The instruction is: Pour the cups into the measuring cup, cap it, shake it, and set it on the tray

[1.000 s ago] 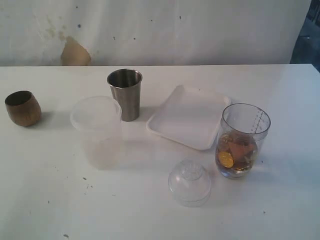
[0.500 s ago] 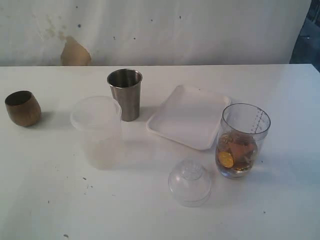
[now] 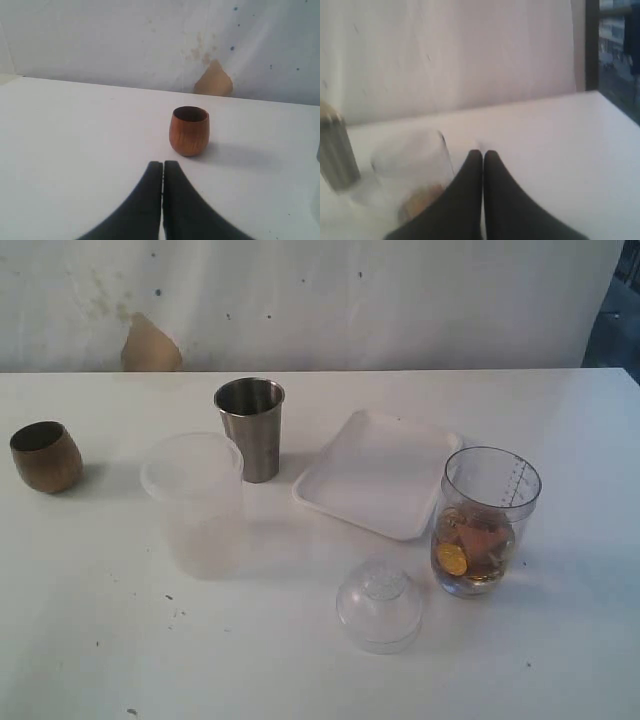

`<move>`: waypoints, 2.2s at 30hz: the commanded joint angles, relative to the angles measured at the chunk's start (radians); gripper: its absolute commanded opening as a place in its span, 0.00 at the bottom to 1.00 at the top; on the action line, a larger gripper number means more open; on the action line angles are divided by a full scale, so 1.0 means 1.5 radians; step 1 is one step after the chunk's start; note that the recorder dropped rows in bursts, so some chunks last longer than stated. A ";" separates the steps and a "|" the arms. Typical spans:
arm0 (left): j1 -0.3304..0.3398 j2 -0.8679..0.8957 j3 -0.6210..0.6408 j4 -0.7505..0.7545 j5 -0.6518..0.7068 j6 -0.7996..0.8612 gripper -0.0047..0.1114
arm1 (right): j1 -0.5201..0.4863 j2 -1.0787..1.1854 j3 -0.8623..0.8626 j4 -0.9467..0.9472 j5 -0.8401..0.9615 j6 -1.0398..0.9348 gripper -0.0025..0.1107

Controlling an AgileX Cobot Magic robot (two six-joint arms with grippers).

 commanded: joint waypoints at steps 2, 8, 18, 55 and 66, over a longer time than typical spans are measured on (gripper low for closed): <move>0.000 -0.003 0.003 0.002 -0.007 -0.002 0.05 | 0.003 -0.004 0.001 0.016 -0.283 0.133 0.02; 0.000 -0.003 0.003 0.002 -0.009 -0.002 0.05 | 0.003 -0.004 -0.005 0.005 -0.433 0.250 0.02; 0.000 -0.003 0.003 0.002 -0.009 -0.002 0.05 | 0.005 0.356 -0.503 -0.415 0.167 0.278 0.52; 0.000 -0.003 0.003 0.002 -0.009 -0.002 0.05 | 0.450 1.086 -0.752 -0.061 0.543 -0.196 0.55; 0.000 -0.003 0.003 0.002 -0.009 -0.002 0.05 | 0.450 1.124 -0.752 -0.049 0.509 -0.170 0.55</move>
